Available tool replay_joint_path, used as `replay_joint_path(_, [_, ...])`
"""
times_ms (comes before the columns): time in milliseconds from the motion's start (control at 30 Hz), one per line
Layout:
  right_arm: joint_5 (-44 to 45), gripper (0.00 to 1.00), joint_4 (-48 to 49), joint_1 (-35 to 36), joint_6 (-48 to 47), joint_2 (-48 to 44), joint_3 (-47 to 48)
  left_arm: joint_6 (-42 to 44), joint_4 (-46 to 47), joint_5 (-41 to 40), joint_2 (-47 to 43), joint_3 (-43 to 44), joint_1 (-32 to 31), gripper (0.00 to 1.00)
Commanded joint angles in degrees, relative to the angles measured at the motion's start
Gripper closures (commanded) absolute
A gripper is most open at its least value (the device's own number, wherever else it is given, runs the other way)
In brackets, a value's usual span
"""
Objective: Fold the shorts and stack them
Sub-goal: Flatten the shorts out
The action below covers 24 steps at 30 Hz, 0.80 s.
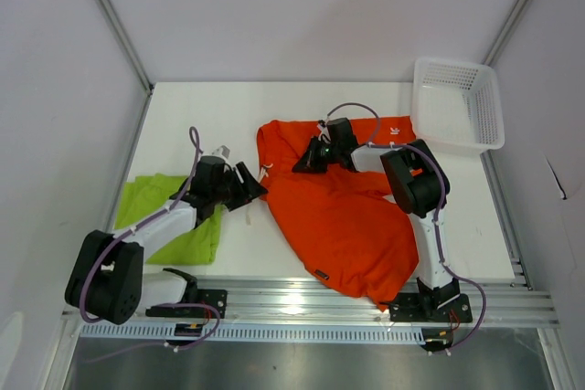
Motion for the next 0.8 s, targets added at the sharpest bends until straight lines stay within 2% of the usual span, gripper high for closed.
replay_joint_path(0, [1.1,0.99,0.7,-0.4,-0.2,1.9,1.2,-4.6,6.5,3.2,0.9,-2.3,-1.0,0.33])
replay_joint_path(300, [0.3,0.99,2.5,-1.3,1.0,1.2,0.1,-8.1,12.8,4.6,10.5,0.4,-0.9,0.32])
replay_joint_path(467, [0.3,1.0,2.1,-1.2,0.9,0.8,0.4,-8.6,18.1,2.7,16.6,1.1,-0.9,0.33])
replay_joint_path(567, [0.2,1.0,1.6,-0.9,0.6,1.2,1.0,-7.9,19.2,1.0,17.5,1.8,-0.9,0.33])
replay_joint_path(767, [0.0,1.0,0.9,-0.6,-0.1,2.4,1.7,-5.7,19.7,-2.2,13.7,1.0,-0.8,0.32])
